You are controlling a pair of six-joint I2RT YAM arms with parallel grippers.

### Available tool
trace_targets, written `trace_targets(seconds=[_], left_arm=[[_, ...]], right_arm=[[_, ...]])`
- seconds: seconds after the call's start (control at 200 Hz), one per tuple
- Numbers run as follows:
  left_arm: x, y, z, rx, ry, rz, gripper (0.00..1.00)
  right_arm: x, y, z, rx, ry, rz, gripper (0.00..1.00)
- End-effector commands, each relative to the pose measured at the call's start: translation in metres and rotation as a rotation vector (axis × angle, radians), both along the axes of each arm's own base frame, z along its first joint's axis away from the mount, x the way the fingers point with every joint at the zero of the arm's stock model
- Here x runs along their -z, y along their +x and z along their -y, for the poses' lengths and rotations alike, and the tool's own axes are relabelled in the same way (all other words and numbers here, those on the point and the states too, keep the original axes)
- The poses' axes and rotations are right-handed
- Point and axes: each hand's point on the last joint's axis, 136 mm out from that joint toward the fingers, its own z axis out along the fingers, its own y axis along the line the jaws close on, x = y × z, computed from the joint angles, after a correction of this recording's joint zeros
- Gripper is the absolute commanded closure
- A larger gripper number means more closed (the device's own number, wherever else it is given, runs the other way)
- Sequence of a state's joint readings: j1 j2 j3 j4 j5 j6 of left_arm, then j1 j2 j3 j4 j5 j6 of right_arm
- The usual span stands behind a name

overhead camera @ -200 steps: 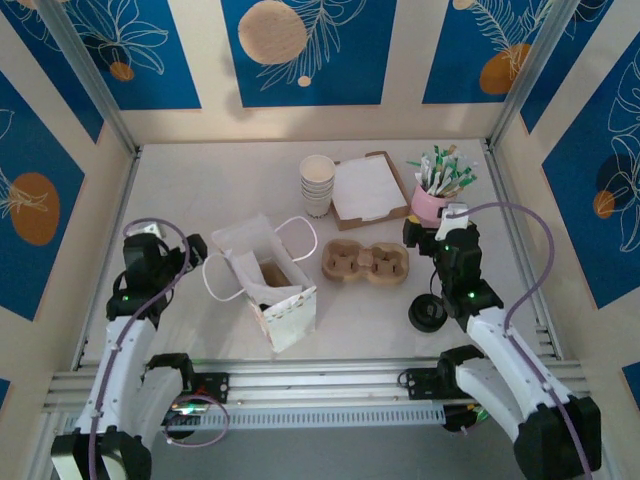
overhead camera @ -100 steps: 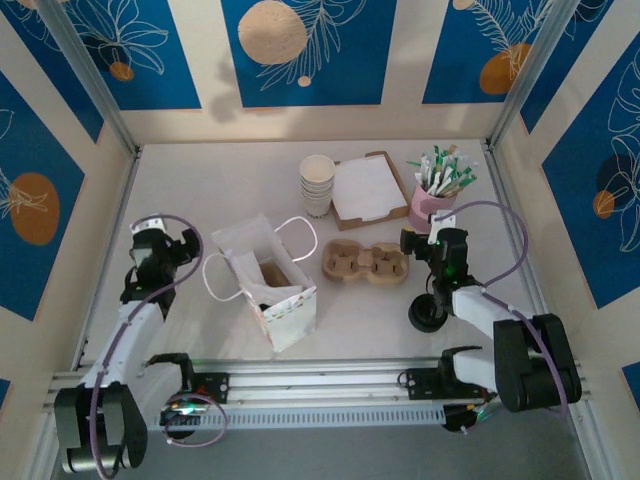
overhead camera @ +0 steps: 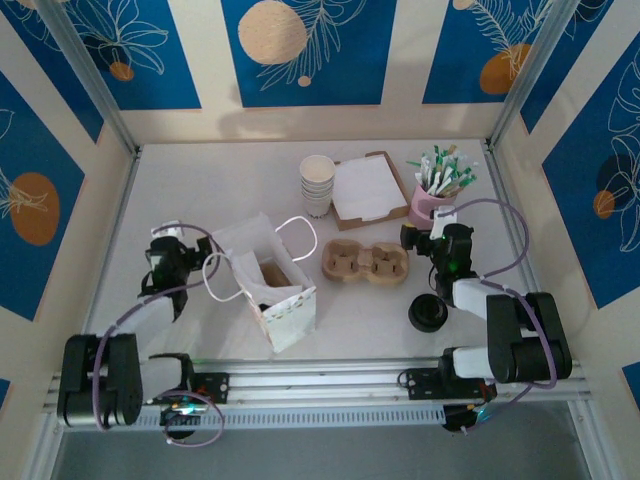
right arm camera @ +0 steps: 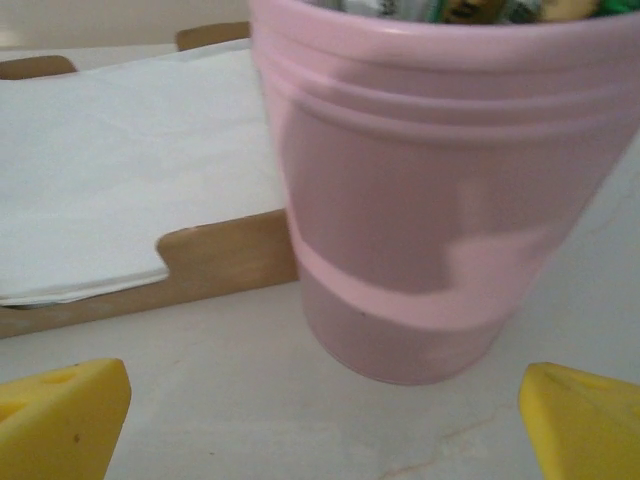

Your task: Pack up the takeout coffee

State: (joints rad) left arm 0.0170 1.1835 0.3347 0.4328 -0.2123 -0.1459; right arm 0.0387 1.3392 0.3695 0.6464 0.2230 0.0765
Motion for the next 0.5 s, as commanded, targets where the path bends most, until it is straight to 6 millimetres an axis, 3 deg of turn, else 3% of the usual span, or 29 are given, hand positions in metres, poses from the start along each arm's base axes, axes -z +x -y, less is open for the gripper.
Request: trace_targets(seconds=[0.0, 0.135, 0.21, 0.49], left_arm=[[-0.017, 0.014, -0.004, -0.015, 0.034, 0.123, 0.00], [-0.021, 0.025, 0.008, 0.058, 0.030, 0.168, 0.00], [-0.025, 0.028, 0.012, 0.081, 0.029, 0.225, 0.00], [-0.006, 0.040, 0.032, 0.176, 0.069, 0.229, 0.00]], right_arm=[[-0.016, 0.008, -0.018, -0.100, 0.010, 0.066, 0.01], [-0.005, 0.014, -0.033, -0.176, 0.002, 0.071, 0.01], [-0.001, 0.018, -0.024, -0.126, 0.011, 0.046, 0.00], [0.012, 0.023, -0.009, -0.064, 0.057, 0.019, 0.00]])
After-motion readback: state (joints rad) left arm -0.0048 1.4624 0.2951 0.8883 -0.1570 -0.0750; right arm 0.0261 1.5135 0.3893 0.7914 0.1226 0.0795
